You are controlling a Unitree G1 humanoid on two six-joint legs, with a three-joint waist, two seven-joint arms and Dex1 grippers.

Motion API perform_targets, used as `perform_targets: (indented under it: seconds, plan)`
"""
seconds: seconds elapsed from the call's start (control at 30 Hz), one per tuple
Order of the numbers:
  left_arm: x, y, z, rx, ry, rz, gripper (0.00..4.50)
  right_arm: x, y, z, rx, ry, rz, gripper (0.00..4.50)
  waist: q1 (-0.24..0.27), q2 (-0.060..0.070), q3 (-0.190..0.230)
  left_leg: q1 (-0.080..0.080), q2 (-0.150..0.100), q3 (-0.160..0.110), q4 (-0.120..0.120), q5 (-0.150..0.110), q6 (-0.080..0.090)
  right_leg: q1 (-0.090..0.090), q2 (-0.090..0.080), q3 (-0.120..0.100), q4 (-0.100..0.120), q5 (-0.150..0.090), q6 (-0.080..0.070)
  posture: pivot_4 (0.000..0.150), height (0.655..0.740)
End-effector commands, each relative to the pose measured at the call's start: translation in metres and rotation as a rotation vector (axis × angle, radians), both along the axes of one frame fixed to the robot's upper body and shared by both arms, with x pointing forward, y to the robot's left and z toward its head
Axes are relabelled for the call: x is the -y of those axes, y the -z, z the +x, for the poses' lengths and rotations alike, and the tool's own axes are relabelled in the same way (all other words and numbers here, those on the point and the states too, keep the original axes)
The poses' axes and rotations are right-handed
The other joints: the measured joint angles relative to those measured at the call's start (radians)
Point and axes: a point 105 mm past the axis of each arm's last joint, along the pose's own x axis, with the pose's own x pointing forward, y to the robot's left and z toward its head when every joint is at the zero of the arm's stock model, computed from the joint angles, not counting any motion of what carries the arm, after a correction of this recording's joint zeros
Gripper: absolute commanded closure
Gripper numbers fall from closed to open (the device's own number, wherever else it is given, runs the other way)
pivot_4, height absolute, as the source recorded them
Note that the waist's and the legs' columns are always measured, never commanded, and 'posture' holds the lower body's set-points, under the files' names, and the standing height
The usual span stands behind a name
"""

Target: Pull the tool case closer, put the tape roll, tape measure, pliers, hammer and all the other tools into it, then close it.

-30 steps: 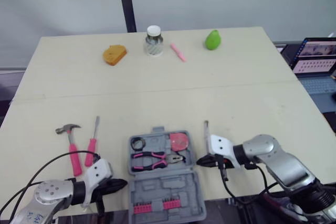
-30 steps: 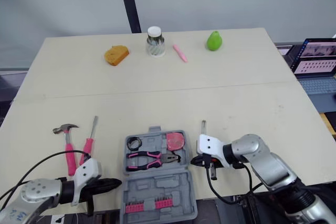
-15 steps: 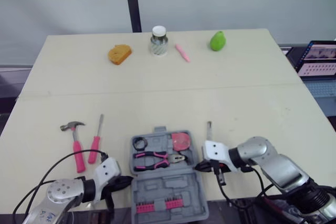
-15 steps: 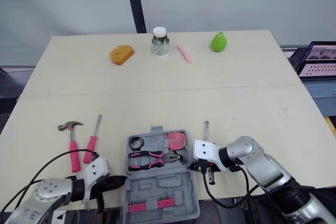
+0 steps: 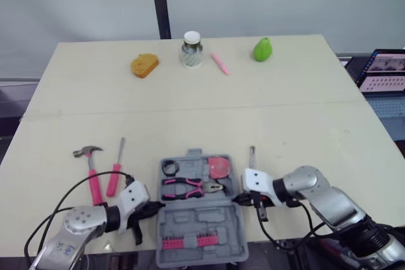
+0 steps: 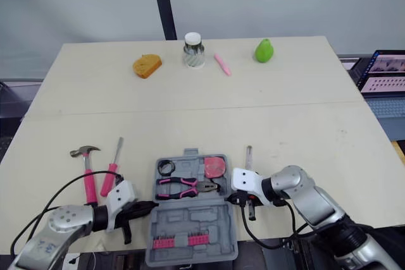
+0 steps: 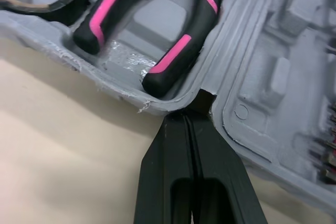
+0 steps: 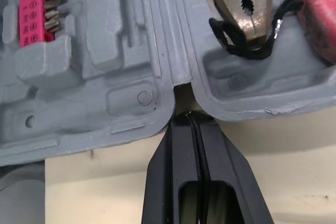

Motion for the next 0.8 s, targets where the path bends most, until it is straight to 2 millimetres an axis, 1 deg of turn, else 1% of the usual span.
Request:
perform_targets:
  seconds: [0.03,0.37,0.63,0.8]
  plan:
    - [0.002,-0.002,0.007,0.015,0.008,-0.006,4.45,-0.004,-0.010,0.006,0.049,0.002,0.033,4.49,-0.001,0.000,0.000,0.000,0.000,0.000,0.000,0.000,0.000,0.000,0.000,0.000,0.000,0.000,0.000,0.150,0.7400]
    - [0.003,-0.002,0.028,0.044,0.012,-0.011,4.45,0.002,-0.014,0.024,0.098,0.057,0.032,4.49,0.001,0.000,0.000,0.000,-0.001,0.000,0.000,0.001,0.000,0.000,0.000,0.000,0.000,0.000,0.000,0.150,0.7400]
    - [0.004,-0.003,0.044,0.071,-0.005,-0.025,4.45,-0.001,-0.018,0.041,0.144,0.089,0.048,4.49,0.000,0.000,0.000,0.000,-0.001,-0.001,0.000,0.003,0.000,0.001,0.000,0.000,0.001,0.000,0.000,0.150,0.7400]
    - [0.006,-0.004,0.047,0.081,-0.003,-0.033,4.45,-0.003,-0.019,0.046,0.157,0.092,0.050,4.49,0.000,0.000,0.000,0.000,-0.001,-0.001,0.000,0.003,0.000,0.001,0.000,0.000,0.001,0.000,0.000,0.150,0.7400]
